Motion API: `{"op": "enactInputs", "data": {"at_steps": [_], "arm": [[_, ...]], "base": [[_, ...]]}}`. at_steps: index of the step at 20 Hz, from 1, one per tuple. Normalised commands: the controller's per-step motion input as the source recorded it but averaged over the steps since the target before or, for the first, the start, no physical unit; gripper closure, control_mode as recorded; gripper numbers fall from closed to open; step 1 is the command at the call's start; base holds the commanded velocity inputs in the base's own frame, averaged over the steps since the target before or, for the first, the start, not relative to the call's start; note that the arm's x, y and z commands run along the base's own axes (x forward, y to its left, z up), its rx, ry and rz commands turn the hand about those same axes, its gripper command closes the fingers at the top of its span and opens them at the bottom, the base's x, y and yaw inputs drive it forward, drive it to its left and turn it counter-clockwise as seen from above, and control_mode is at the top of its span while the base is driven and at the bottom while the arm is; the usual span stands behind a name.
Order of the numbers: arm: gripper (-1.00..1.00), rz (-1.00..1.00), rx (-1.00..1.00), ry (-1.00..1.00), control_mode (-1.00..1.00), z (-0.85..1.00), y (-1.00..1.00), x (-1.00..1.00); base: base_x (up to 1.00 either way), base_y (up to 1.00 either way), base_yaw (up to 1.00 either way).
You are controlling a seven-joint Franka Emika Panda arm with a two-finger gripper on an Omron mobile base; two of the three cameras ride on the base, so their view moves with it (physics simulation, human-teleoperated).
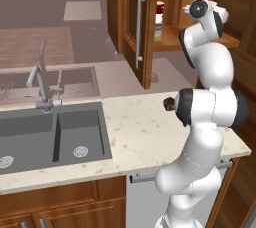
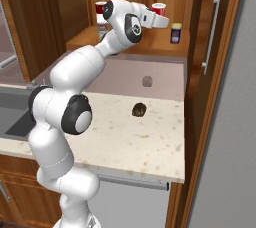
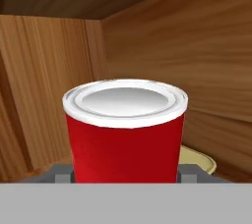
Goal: Stack two cans on top of the other two cans in the cabinet.
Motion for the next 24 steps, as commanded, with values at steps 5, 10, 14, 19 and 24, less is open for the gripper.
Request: {"op": "enactInputs", "data": {"at_steps": [5, 10, 14, 19, 24], "arm": [[1.00, -0.03, -0.05, 0.01, -1.00, 0.05, -0.22, 0.05], [1.00, -0.06, -0.01, 0.01, -1.00, 0.01, -0.19, 0.00], [1.00, -0.04, 0.00, 0.00, -1.00, -0.04, -0.20, 0.03], [1.00, -0.02, 0.00, 0.02, -1.00, 0.00, -0.19, 0.10], [1.00, -0.03, 0.00, 0.11, -1.00, 0.00, -0.17, 0.16]], "base": [[0.00, 0.00, 0.00], [0.00, 0.00, 0.00], [0.00, 0.00, 0.00], [0.00, 0.00, 0.00], [0.00, 0.00, 0.00]]}}
